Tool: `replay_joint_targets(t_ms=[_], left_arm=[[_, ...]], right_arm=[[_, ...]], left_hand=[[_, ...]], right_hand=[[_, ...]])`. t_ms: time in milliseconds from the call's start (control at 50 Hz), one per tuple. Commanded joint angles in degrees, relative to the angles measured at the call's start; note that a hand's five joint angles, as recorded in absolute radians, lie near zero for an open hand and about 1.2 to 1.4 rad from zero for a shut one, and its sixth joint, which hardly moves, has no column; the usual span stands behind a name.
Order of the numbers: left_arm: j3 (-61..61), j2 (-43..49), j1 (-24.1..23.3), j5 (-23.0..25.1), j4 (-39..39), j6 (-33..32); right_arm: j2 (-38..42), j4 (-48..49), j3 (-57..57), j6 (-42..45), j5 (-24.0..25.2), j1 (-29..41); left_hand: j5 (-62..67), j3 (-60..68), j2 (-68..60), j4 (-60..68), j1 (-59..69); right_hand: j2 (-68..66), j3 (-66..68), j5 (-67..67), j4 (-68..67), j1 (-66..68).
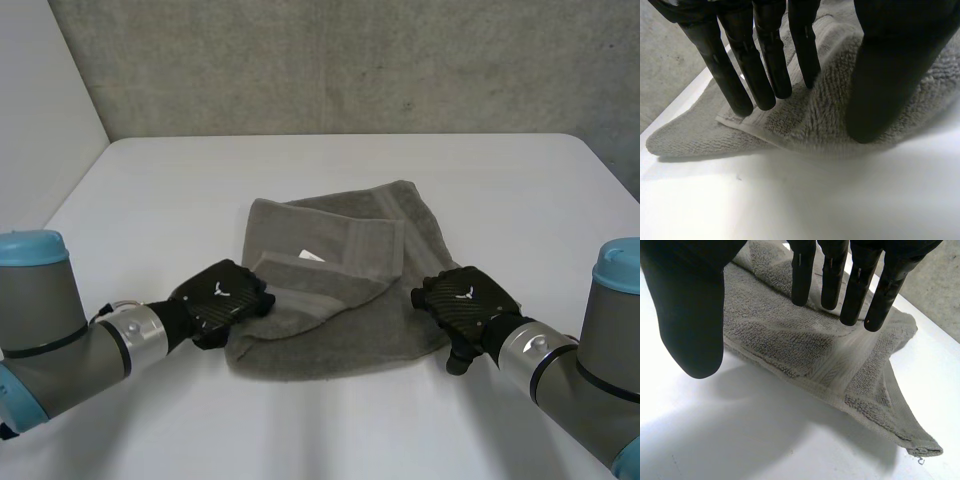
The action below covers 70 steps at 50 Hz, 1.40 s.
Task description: Fold the towel.
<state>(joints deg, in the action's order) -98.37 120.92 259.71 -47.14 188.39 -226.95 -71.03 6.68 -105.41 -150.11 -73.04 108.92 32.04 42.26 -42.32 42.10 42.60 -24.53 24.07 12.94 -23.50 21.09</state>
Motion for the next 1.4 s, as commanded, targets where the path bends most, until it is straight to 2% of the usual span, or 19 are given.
replay_joint_targets(t_ms=[20,40,60,100,120,160,240,360,500,540,720,860,1140,1160,1180,1200,1300,1360,1400], left_arm=[[1.1,0.0,-0.6,-2.4,2.4,0.4],[1.3,-0.4,-1.0,-4.5,2.8,0.4],[1.3,-0.4,-1.0,-4.5,2.8,0.4],[2.0,-1.7,-2.2,-10.4,3.4,0.6],[2.0,-1.7,-2.2,-10.4,3.4,0.6],[1.9,-4.1,-2.7,-15.4,3.5,1.3],[1.3,-5.9,-2.9,-17.7,3.5,2.7],[-0.5,-9.0,-3.2,-18.2,3.4,7.3],[-0.7,-10.3,-3.8,-18.9,2.9,13.5],[-0.4,-11.1,-4.1,-20.4,3.0,16.1],[0.2,-11.1,-4.1,-22.7,3.2,17.0],[0.0,-10.6,-4.2,-22.6,3.5,17.0],[-0.2,-10.6,-4.3,-22.6,3.5,17.0],[-0.3,-10.5,-4.3,-22.6,3.5,17.0],[-0.3,-10.4,-4.3,-22.6,3.5,16.9],[-0.3,-10.4,-4.3,-22.6,3.5,16.9],[-0.2,-10.5,-4.3,-23.0,3.2,16.6],[0.0,-11.7,-4.4,-24.6,2.8,16.6],[0.1,-15.9,-4.6,-28.2,2.4,16.6]], right_arm=[[0.1,0.0,-0.1,0.0,-0.2,0.2],[0.0,-0.1,-0.1,0.0,-0.2,0.2],[0.0,-0.1,-0.1,0.0,-0.2,0.2],[-0.1,-0.1,-0.2,-0.5,-0.5,0.1],[-0.1,-0.1,-0.2,-0.5,-0.5,0.1],[-0.1,0.0,-0.4,-1.2,-1.0,0.2],[0.0,0.5,-0.7,-2.6,-2.1,0.2],[2.6,4.1,-0.1,-7.0,-4.8,0.4],[4.9,4.4,1.3,-8.3,-5.1,0.5],[6.2,4.5,1.8,-8.2,-5.1,0.7],[7.3,5.4,2.0,-7.2,-5.2,1.1],[7.6,8.6,2.3,-7.0,-5.2,0.7],[10.6,8.8,6.1,-6.5,-5.2,0.5],[11.1,8.7,6.8,-5.9,-5.2,0.5],[11.3,8.7,7.4,-5.3,-5.3,0.5],[11.3,8.7,7.4,-5.3,-5.3,0.5],[9.1,8.1,9.8,-4.3,-6.0,0.4],[4.1,7.9,11.0,-4.3,-6.2,0.5],[-2.1,5.8,12.2,-3.5,-6.2,0.3]], left_hand=[[38.0,37.7,-37.7,37.9,37.4],[38.0,37.7,-37.7,37.9,37.4],[38.0,37.7,-37.7,37.9,37.4],[38.0,37.7,-37.7,37.9,37.4],[38.0,37.7,-37.7,37.9,37.4],[38.0,37.7,-37.7,37.9,37.4],[38.0,37.7,-37.7,37.9,37.4],[38.0,37.7,-37.7,37.9,37.4],[38.0,37.7,-37.7,37.9,37.4],[38.0,37.7,-37.7,37.9,37.4],[38.0,37.7,-37.7,37.9,37.4],[38.0,37.7,-37.7,37.9,37.4],[38.0,37.7,-37.7,37.9,37.4],[38.0,37.7,-37.7,37.9,37.4],[38.0,37.7,-37.7,37.9,37.4],[38.0,37.7,-37.7,37.9,37.4],[38.0,37.7,-37.7,37.9,37.4],[38.0,37.7,-37.7,37.9,37.4],[38.0,37.7,-37.7,37.9,37.4]], right_hand=[[-1.2,1.7,2.8,-2.2,4.6],[-1.2,1.7,2.8,-2.2,4.6],[-1.2,1.7,2.8,-2.2,4.6],[-1.5,2.0,3.1,-2.6,5.0],[-1.5,2.0,3.1,-2.6,5.0],[-1.9,2.3,3.5,-2.9,5.3],[-2.4,2.8,4.0,-3.4,5.8],[-2.7,3.2,4.3,-3.7,6.2],[-3.6,4.0,5.1,-4.6,7.0],[-4.7,5.2,6.3,-5.8,8.2],[-12.5,12.9,14.1,-13.5,15.9],[-27.6,28.1,29.2,-28.6,31.0],[-30.0,30.4,31.6,-31.0,33.4],[-38.1,38.6,39.7,-39.1,41.6],[-55.3,55.8,56.9,-56.3,58.7],[-55.5,55.9,57.1,-56.5,58.9],[-55.5,55.9,57.1,-56.5,58.9],[-55.5,55.9,57.1,-56.5,58.9],[-55.5,55.9,57.1,-56.5,58.9]])
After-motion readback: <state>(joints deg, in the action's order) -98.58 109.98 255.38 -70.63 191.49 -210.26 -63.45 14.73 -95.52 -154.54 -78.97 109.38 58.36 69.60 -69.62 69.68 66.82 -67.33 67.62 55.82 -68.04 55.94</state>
